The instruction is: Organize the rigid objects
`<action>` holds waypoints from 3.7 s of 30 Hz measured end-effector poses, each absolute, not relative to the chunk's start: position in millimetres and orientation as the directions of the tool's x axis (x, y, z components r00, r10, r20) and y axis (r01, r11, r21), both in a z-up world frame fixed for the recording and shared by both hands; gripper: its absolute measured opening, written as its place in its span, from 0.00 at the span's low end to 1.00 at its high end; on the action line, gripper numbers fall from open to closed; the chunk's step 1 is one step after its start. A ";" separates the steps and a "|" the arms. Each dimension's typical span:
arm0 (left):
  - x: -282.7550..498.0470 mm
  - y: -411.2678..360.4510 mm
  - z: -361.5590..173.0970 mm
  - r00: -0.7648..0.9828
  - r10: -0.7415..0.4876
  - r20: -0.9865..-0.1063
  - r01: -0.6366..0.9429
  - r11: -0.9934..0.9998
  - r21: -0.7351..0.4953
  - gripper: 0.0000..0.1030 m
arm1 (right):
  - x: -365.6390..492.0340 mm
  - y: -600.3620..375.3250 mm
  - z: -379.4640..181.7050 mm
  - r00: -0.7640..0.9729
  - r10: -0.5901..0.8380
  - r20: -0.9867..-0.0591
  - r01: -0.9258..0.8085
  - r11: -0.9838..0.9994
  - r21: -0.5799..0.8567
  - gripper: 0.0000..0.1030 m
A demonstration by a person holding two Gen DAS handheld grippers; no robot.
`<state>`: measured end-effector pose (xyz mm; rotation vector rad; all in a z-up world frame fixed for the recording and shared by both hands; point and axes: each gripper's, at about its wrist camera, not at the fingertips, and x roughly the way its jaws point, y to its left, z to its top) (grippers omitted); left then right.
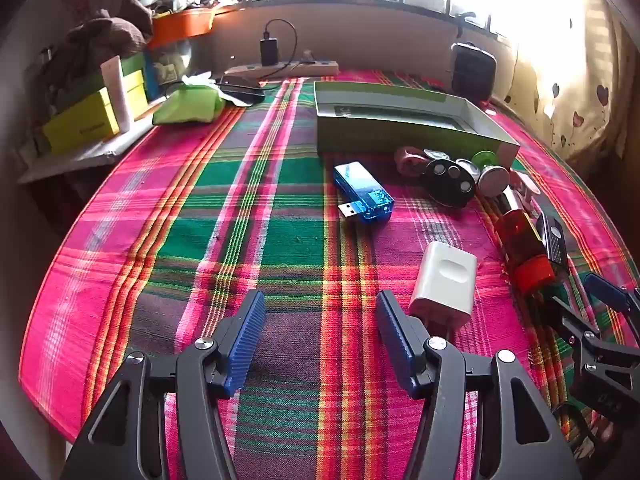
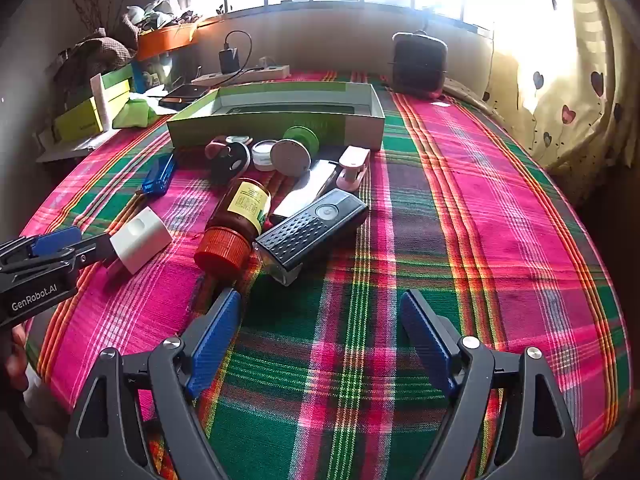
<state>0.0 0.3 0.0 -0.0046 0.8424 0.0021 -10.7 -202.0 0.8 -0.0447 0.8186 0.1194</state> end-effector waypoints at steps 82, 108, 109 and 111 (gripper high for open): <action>-6.1 0.4 2.4 0.675 0.007 -0.737 -0.009 1.000 0.001 0.56 | -12.6 -203.1 -1.0 0.686 0.092 -0.722 -0.125 0.992 0.007 0.80; -3.8 6.6 4.8 0.646 -0.041 -0.762 0.014 0.999 -0.042 0.56 | -12.7 -224.2 20.1 0.693 0.132 -0.708 -0.085 0.991 0.102 0.80; -3.5 7.5 5.3 0.645 -0.048 -0.763 0.016 0.999 -0.050 0.56 | -11.0 -223.9 20.8 0.691 0.133 -0.711 -0.080 0.991 0.107 0.80; -2.5 9.3 6.1 0.641 -0.064 -0.765 0.020 0.998 -0.066 0.56 | -5.5 -222.0 22.2 0.689 0.148 -0.710 -0.086 0.989 0.122 0.80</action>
